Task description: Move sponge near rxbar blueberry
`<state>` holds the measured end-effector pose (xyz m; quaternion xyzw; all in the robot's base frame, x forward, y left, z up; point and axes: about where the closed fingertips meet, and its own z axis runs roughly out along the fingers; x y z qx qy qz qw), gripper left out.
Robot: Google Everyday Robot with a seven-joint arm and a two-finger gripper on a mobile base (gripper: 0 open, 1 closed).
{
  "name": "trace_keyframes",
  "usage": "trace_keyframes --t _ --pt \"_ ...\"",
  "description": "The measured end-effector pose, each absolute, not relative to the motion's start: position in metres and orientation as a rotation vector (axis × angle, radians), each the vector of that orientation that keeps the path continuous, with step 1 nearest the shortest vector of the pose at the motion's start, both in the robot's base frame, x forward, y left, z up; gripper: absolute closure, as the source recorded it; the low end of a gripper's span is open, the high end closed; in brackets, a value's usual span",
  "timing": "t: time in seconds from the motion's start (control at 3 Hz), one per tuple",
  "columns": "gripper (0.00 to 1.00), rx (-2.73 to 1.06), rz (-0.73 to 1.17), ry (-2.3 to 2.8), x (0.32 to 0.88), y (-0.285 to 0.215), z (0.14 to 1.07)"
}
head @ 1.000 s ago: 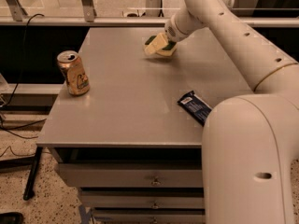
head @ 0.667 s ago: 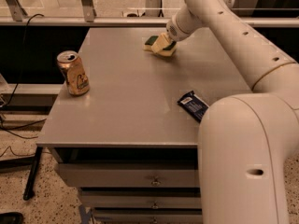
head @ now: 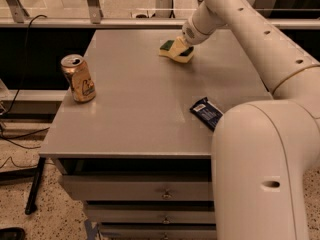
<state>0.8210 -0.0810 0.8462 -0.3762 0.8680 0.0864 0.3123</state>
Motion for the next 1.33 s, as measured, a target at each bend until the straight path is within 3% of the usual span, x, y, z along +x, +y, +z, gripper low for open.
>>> trace_keyframes --t 0.33,1.33 --pt "1.0 -1.088 0.263 2.266 0.788 -0.096 0.867" --pt "0.98 -1.188 0.246 2.338 0.655 -0.205 0.881"
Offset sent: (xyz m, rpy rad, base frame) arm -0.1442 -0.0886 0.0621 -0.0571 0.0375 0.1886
